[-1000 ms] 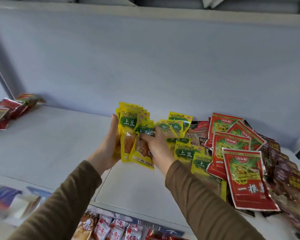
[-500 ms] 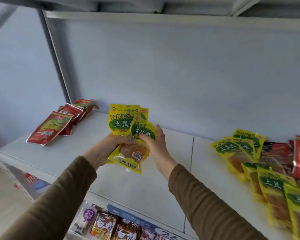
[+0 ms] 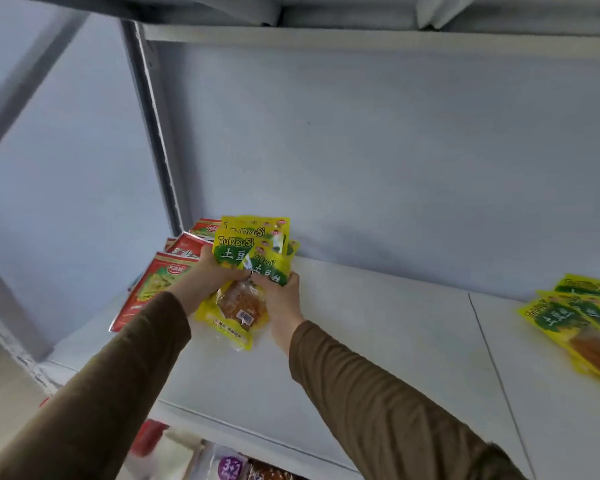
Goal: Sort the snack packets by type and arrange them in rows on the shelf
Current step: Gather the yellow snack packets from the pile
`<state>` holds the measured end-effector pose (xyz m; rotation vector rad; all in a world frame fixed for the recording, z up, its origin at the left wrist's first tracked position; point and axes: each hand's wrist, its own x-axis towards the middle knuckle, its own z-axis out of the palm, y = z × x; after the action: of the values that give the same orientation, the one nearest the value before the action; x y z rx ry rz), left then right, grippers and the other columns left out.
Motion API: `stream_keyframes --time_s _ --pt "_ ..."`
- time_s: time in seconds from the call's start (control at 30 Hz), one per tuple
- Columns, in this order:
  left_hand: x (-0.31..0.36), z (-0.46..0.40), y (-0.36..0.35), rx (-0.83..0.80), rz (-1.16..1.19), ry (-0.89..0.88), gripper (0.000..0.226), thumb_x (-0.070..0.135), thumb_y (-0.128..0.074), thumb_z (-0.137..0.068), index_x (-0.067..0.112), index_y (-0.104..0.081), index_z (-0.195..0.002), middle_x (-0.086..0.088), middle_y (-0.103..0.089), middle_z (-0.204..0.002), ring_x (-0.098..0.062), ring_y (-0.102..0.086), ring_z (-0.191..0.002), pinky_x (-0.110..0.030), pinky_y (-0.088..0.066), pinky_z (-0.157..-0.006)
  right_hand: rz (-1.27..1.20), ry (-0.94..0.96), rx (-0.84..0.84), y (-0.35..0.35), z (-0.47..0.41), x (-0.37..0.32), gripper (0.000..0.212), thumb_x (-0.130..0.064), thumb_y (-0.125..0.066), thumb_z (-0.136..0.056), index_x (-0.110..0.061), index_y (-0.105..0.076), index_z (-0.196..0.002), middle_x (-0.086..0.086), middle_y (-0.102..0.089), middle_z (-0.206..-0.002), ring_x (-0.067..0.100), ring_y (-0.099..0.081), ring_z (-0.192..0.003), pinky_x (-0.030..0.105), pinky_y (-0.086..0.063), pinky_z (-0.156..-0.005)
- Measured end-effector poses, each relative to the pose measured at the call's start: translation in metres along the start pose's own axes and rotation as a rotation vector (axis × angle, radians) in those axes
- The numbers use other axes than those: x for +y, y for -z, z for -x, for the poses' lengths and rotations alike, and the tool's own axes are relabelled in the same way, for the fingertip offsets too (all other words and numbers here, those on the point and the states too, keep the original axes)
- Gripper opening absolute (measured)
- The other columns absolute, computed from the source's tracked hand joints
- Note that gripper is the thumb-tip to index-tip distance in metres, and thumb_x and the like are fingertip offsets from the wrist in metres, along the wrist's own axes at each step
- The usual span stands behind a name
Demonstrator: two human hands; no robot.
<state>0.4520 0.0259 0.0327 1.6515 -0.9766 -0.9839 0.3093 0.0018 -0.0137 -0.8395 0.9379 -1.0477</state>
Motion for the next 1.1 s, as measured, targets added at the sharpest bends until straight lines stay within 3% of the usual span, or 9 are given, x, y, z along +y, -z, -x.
stream_keyframes --time_s 0.07,0.13,0.27,0.43,0.5,0.57,0.67,0.8,1.1 --pt "-0.002 -0.011 0.012 0.021 -0.047 -0.004 0.086 0.007 -0.088 -0.07 0.022 -0.037 -0.137 -0.016 -0.068 -0.114 -0.039 -0.073 -0.093 -0.057 -0.062 -0.081 0.048 0.047 0.018 -0.016 -0.008 0.008 0.055 -0.022 -0.083 -0.078 -0.025 -0.047 -0.119 0.002 -0.068 -0.112 0.019 -0.068 -0.103 0.043 -0.056 -0.095" --pt "-0.002 -0.019 0.02 0.002 -0.043 0.015 0.099 0.011 -0.085 -0.074 0.028 -0.026 -0.152 -0.013 -0.067 -0.108 -0.034 -0.074 -0.085 -0.046 -0.064 -0.07 0.138 0.073 -0.013 -0.026 -0.013 0.008 0.064 -0.033 -0.084 -0.075 -0.028 -0.048 -0.128 -0.002 -0.068 -0.12 0.016 -0.067 -0.109 0.043 -0.054 -0.1" --pt "-0.008 -0.035 0.035 -0.02 0.012 0.098 0.095 0.018 -0.075 -0.087 0.039 -0.016 -0.16 -0.013 -0.057 -0.132 -0.037 -0.07 -0.102 -0.05 -0.059 -0.088 0.258 0.069 0.005 -0.03 -0.022 0.008 0.094 -0.058 -0.077 -0.074 -0.033 -0.033 -0.154 -0.009 -0.047 -0.15 0.018 -0.048 -0.137 0.045 -0.043 -0.112" --pt "-0.008 -0.047 0.032 -0.005 -0.115 0.006 0.089 0.017 -0.069 -0.092 0.029 -0.016 -0.162 -0.014 -0.049 -0.146 -0.029 -0.06 -0.112 -0.037 -0.053 -0.08 0.315 0.068 -0.04 -0.057 -0.032 0.008 0.086 -0.06 -0.058 -0.091 -0.037 -0.013 -0.161 -0.004 -0.027 -0.164 0.022 -0.031 -0.149 0.046 -0.031 -0.119" --pt "-0.01 -0.05 0.029 0.045 -0.199 -0.035 0.091 0.018 -0.069 -0.093 0.024 -0.013 -0.163 -0.015 -0.041 -0.154 -0.033 -0.053 -0.126 -0.044 -0.054 -0.093 0.33 0.044 -0.05 -0.064 -0.032 0.007 0.086 -0.063 -0.053 -0.093 -0.038 -0.008 -0.161 -0.004 -0.022 -0.166 0.022 -0.026 -0.151 0.046 -0.028 -0.121" --pt "-0.011 -0.052 0.03 0.088 -0.256 -0.061 0.093 0.017 -0.07 -0.092 0.023 -0.011 -0.164 -0.016 -0.036 -0.157 -0.038 -0.047 -0.135 -0.052 -0.05 -0.104 0.34 0.056 -0.023 -0.064 -0.034 0.007 0.082 -0.06 -0.051 -0.096 -0.034 -0.01 -0.161 -0.004 -0.02 -0.167 0.022 -0.026 -0.151 0.047 -0.028 -0.121" --pt "-0.01 -0.05 0.033 0.133 -0.319 -0.129 0.094 0.013 -0.07 -0.091 0.024 -0.012 -0.164 -0.012 -0.023 -0.162 -0.038 -0.042 -0.138 -0.05 -0.051 -0.104 0.266 0.065 -0.024 -0.058 -0.035 0.005 0.072 -0.05 -0.051 -0.101 -0.029 -0.016 -0.161 -0.003 -0.024 -0.166 0.02 -0.027 -0.151 0.043 -0.027 -0.121" --pt "-0.007 -0.039 0.028 0.212 -0.405 -0.274 0.085 0.02 -0.07 -0.091 0.025 -0.021 -0.161 -0.006 -0.022 -0.162 -0.034 -0.026 -0.148 -0.052 -0.034 -0.118 0.289 0.096 -0.011 -0.043 -0.027 0.001 0.067 -0.042 -0.055 -0.101 -0.028 -0.024 -0.159 -0.002 -0.03 -0.163 0.018 -0.032 -0.148 0.032 -0.033 -0.111" --pt "0.006 -0.008 -0.005 0.164 -0.66 -0.568 0.06 0.017 -0.073 -0.09 0.011 -0.051 -0.145 -0.017 -0.035 -0.159 -0.037 -0.019 -0.152 -0.048 -0.018 -0.124 0.898 0.531 0.037 0.006 0.014 -0.029 0.045 -0.024 -0.058 -0.098 -0.021 -0.048 -0.142 -0.003 -0.051 -0.145 0.017 -0.038 -0.135 0.038 -0.037 -0.113"
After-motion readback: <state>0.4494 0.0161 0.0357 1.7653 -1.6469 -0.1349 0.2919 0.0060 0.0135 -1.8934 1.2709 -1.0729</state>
